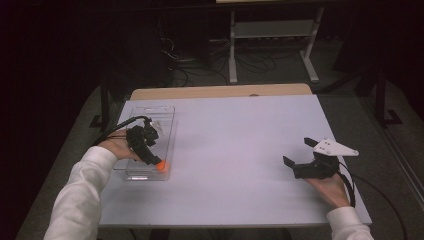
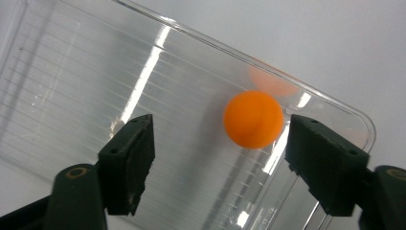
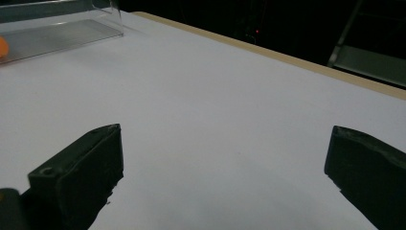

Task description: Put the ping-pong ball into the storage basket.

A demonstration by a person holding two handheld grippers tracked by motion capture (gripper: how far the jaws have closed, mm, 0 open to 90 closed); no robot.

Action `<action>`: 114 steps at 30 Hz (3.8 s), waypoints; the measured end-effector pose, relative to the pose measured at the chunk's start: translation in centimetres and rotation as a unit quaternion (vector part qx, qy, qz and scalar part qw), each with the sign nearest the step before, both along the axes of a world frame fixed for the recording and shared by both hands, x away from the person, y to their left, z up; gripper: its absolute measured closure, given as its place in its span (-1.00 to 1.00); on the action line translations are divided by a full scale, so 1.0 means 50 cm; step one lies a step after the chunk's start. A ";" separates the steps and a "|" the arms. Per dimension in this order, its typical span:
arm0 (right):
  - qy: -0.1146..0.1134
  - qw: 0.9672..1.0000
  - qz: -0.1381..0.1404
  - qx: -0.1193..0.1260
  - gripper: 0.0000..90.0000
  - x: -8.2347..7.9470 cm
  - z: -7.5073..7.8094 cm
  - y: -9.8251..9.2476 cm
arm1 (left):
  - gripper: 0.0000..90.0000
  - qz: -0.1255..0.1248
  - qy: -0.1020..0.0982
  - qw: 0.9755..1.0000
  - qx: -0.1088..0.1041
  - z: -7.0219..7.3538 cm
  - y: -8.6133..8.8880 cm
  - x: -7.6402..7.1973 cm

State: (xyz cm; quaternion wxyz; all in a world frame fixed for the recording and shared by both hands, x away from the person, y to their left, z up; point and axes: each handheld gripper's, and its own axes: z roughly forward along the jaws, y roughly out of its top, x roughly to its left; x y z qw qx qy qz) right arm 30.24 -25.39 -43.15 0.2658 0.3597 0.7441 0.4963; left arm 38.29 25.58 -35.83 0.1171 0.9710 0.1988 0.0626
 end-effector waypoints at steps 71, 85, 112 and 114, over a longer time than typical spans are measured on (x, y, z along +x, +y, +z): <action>-0.004 1.000 -0.001 0.007 -1.00 -0.005 0.002 0.002 | -1.00 0.050 -0.137 0.967 -0.208 0.025 0.082 -0.112; -0.006 1.000 -0.005 0.006 -1.00 -0.008 0.003 0.002 | -1.00 0.081 -0.158 0.949 -0.260 0.000 0.114 -0.127; -0.008 1.000 -0.007 0.002 -1.00 -0.009 0.000 0.002 | -1.00 0.108 -0.215 0.908 -0.342 -0.036 0.138 -0.169; -0.007 1.000 -0.007 0.000 -1.00 -0.008 0.000 0.002 | -1.00 0.107 -0.214 0.908 -0.343 -0.039 0.137 -0.168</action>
